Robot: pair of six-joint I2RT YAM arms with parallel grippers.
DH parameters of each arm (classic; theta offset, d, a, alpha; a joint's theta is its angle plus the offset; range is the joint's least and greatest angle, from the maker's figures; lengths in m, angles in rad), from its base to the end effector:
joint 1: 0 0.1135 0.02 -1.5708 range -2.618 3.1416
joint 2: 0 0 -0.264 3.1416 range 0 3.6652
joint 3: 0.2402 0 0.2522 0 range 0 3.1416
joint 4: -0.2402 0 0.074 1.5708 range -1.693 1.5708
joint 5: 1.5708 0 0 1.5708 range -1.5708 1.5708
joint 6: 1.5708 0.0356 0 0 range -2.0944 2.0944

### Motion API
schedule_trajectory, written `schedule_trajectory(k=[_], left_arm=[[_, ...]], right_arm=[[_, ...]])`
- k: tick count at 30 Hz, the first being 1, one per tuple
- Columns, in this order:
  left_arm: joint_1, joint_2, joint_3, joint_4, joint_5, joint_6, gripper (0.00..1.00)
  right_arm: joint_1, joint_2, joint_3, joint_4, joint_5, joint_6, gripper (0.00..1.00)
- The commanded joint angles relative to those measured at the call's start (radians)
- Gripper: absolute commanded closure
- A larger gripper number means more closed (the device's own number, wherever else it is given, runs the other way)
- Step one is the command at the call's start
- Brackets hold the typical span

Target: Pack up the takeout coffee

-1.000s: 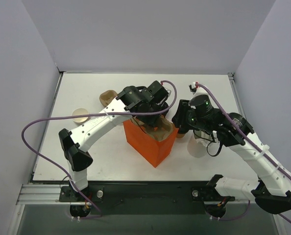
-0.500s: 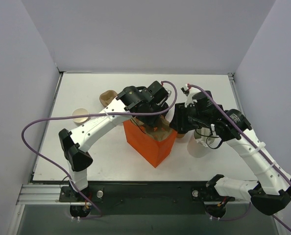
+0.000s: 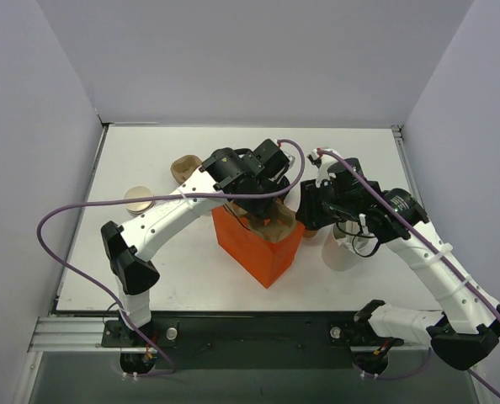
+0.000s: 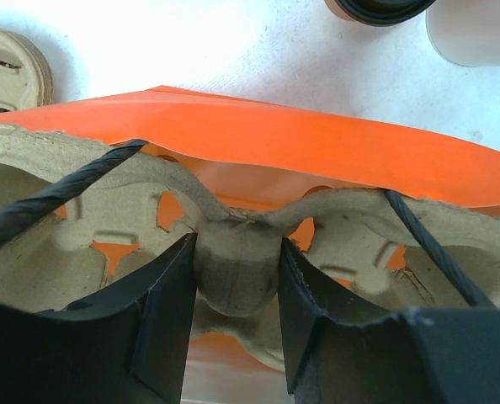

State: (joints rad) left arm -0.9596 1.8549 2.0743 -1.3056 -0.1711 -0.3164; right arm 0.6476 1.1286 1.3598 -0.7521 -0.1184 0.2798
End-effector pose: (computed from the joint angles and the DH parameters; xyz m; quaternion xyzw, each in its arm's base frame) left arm 0.2178 -0.3002 0.3823 0.2863 0.9241 -0.0758 0.2414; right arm 0.1782 0.1400 0.4122 -0.1871 0.8438 0.2696 0.4246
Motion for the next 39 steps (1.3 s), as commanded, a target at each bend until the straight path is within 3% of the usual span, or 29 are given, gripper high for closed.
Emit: schedule_trajectory(k=[1,13,39], left_arm=[[-0.005,0.004,0.006,-0.133,0.028,0.016,0.64],[-0.007,0.004,0.001,-0.135,0.039,0.016,0.64],[-0.042,0.023,-0.040,-0.095,0.079,0.014,0.63]], right_arm=[[-0.006,0.011,-0.007,-0.012,0.057,-0.034,0.65],[-0.005,0.005,-0.024,-0.013,0.200,0.024,0.70],[-0.005,-0.035,-0.053,-0.012,0.169,0.114,0.68]])
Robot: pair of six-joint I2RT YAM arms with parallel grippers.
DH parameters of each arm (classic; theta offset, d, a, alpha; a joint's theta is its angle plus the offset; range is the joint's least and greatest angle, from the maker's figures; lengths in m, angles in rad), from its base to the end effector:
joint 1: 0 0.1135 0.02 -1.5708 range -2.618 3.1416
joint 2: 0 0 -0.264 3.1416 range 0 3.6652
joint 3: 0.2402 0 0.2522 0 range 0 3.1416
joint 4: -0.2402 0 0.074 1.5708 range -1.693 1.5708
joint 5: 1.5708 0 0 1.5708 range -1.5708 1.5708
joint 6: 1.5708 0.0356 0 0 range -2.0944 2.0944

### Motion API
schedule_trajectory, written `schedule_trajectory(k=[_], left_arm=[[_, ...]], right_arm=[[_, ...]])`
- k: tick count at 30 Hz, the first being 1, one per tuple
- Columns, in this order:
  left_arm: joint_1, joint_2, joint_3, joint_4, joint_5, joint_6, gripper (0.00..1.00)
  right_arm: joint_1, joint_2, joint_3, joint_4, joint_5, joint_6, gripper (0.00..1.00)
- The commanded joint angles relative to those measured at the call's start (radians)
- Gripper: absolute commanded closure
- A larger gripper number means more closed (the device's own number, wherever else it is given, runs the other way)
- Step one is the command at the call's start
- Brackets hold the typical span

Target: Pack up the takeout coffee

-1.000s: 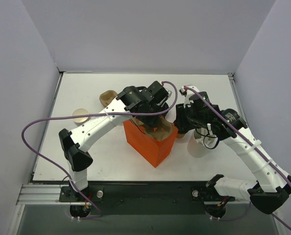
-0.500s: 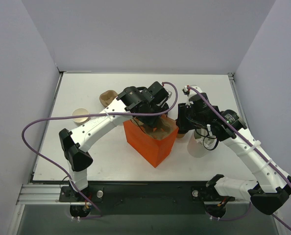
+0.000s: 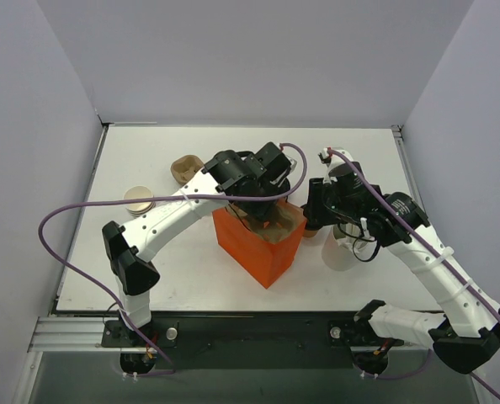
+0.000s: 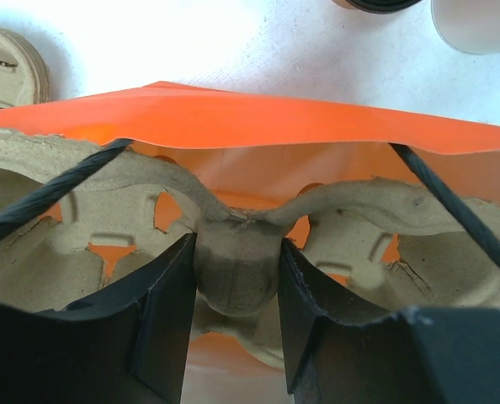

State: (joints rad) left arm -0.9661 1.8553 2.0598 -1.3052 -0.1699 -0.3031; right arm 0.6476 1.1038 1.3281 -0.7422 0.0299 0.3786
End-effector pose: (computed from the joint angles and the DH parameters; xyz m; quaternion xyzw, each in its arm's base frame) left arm 0.2160 -0.3019 0.3781 0.2967 0.9227 -0.0711 0.2358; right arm 0.1776 0.1330 0.4080 -0.1085 0.8577 0.2354 0.4441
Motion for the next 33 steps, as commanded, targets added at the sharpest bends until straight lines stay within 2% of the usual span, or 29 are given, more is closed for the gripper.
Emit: schedule_trajectory(k=[1,14,26,33], left_arm=[[-0.039,0.027,-0.026,-0.097,0.084,0.005,0.63],[-0.046,0.039,-0.059,-0.092,0.061,0.005,0.51],[-0.051,0.021,-0.105,-0.039,0.132,-0.010,0.53],[-0.052,0.005,-0.133,-0.026,0.127,-0.019,0.46]], right_arm=[[-0.005,-0.009,-0.027,-0.019,0.022,0.017,0.68],[-0.003,-0.032,-0.007,-0.019,0.054,0.042,0.67],[-0.005,-0.045,-0.017,-0.020,0.065,0.046,0.67],[-0.006,-0.047,-0.012,-0.023,0.071,0.045,0.66]])
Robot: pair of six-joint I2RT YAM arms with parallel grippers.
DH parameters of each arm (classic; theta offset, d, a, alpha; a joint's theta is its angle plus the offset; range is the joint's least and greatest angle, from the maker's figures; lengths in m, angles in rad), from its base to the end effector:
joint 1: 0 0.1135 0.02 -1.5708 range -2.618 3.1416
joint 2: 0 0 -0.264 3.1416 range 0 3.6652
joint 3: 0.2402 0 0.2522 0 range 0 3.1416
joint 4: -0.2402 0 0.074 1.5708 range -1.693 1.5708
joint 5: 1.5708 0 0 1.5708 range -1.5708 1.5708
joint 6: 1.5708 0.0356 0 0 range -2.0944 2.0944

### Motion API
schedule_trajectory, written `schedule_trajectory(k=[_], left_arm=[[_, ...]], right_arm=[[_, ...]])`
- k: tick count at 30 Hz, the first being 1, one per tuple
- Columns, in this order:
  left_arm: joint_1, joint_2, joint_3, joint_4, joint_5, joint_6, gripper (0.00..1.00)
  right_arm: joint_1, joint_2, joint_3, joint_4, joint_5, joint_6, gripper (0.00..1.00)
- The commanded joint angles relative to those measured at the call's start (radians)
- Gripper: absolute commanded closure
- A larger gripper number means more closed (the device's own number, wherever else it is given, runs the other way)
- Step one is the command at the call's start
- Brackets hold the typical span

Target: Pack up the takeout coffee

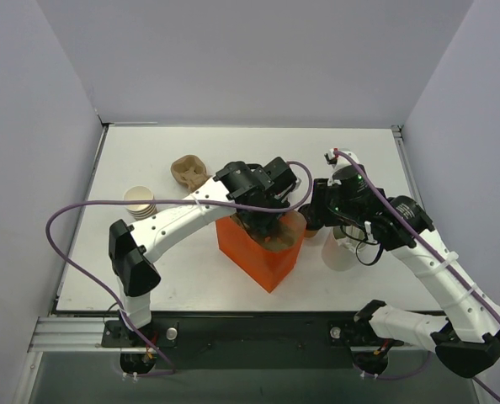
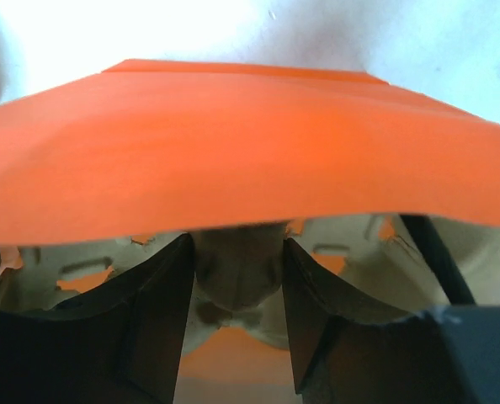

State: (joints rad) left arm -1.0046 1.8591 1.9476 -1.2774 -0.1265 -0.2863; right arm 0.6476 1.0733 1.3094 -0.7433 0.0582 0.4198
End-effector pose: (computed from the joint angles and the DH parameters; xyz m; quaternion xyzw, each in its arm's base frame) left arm 0.2047 -0.3136 0.3466 0.3332 0.9216 -0.0644 0.1886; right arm 0.1718 0.1274 0.4079 -0.0833 0.8576 0.2363 0.4491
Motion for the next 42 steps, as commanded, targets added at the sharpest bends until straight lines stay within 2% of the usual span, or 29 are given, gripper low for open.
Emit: schedule_trajectory(k=[1,10,19,26,35,42], left_arm=[[-0.014,0.003,-0.012,-0.060,0.080,-0.034,0.43],[-0.014,0.040,0.149,-0.151,-0.010,-0.024,0.35],[-0.003,0.039,0.309,-0.192,-0.122,-0.037,0.35],[0.024,0.025,0.289,-0.171,-0.128,-0.043,0.35],[0.029,0.015,0.228,-0.240,-0.170,-0.086,0.36],[0.029,0.018,0.218,-0.254,-0.179,-0.116,0.35]], right_arm=[[-0.005,-0.019,0.008,-0.022,0.042,0.004,0.66],[-0.005,-0.012,0.025,-0.025,0.043,0.000,0.64],[-0.003,-0.015,0.057,-0.033,0.034,0.068,0.65],[-0.005,-0.016,0.074,-0.050,0.028,0.099,0.65],[-0.003,-0.006,0.111,-0.062,-0.017,0.132,0.65],[0.026,-0.001,0.113,-0.061,-0.028,0.298,0.64]])
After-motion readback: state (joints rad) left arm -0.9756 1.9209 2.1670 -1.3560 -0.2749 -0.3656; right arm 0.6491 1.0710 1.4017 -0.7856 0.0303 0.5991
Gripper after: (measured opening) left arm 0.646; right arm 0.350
